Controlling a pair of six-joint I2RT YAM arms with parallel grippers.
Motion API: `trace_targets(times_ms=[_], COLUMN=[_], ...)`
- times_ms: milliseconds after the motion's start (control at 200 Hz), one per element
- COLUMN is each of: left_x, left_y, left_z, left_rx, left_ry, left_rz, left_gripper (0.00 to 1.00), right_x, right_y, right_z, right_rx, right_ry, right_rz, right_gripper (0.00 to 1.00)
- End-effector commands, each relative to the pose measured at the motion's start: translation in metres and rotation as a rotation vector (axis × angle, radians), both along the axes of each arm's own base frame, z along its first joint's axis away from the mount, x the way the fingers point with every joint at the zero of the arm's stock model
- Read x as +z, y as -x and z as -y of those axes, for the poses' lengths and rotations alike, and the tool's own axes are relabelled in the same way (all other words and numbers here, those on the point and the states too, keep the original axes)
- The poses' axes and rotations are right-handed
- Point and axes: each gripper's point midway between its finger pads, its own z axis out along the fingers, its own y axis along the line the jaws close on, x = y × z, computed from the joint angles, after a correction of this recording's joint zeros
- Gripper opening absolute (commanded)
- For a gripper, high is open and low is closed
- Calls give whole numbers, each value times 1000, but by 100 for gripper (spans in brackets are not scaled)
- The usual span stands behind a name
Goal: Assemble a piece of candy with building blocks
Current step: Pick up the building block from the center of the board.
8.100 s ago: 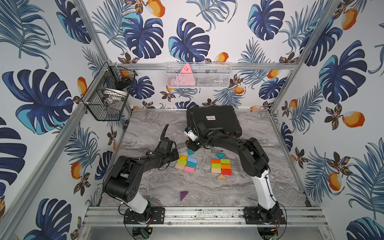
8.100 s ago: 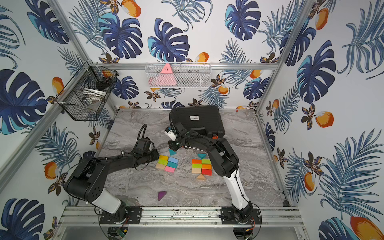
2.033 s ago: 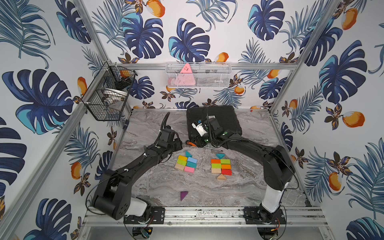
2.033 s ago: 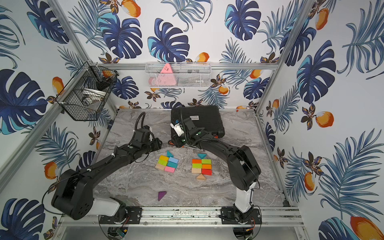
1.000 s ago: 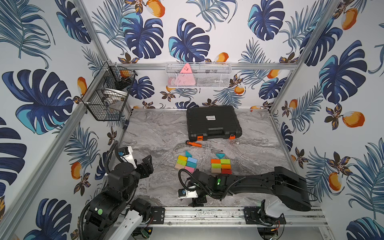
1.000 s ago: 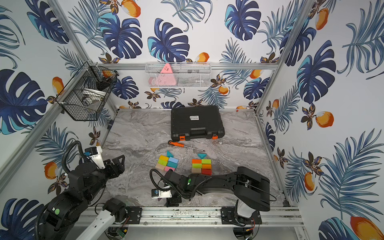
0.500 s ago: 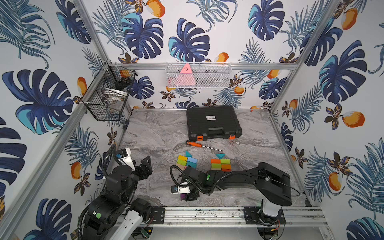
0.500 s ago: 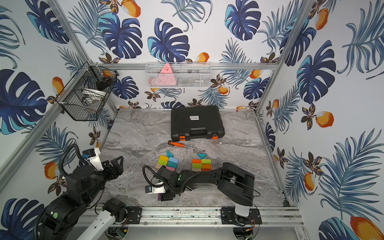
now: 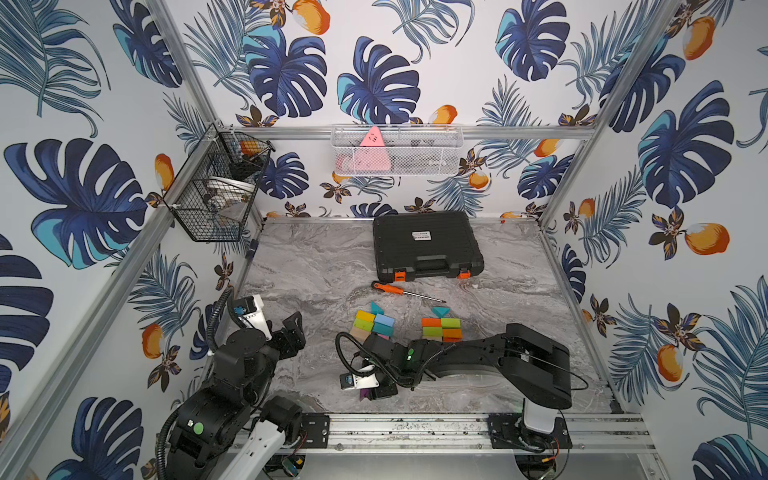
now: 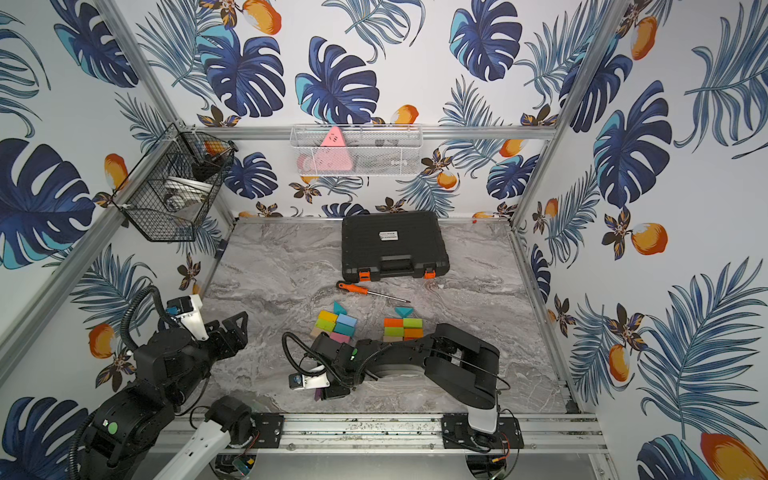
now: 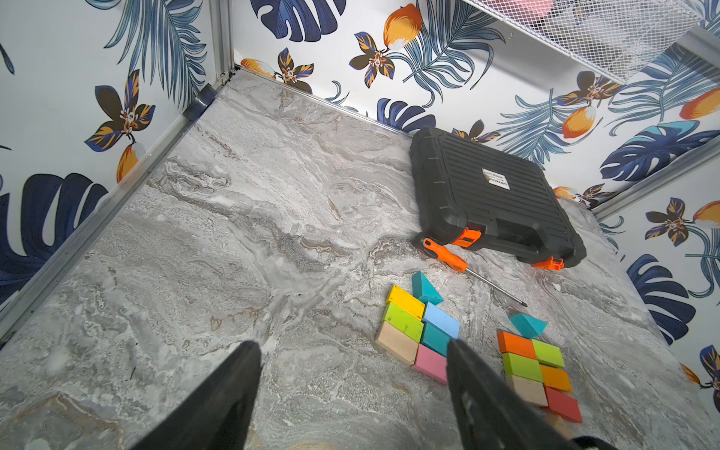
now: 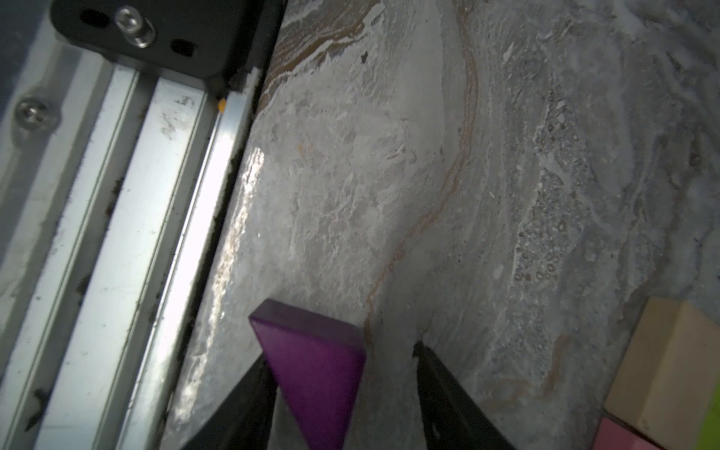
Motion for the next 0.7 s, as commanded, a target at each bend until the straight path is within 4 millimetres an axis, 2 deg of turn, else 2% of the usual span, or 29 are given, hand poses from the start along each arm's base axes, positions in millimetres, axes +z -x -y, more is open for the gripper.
trace_targets(times_ms=[0,460,696], left_x=[3,0,0], left_y=[-3,-6,-7], left_z=[1,4,3], left_rx=[-3,-12,-8], left_ry=[1,-5,-7], left_rz=[17,-3,-2], left_gripper=[79,79,80], right_x=[0,0,3], right_y=[2,8,7], right_z=[-6,-10,-12], right_rx=[1,11,-21], right_ry=[-6,-6,-36], right_rz=[-20,-57,-64], right_gripper=[55,45,31])
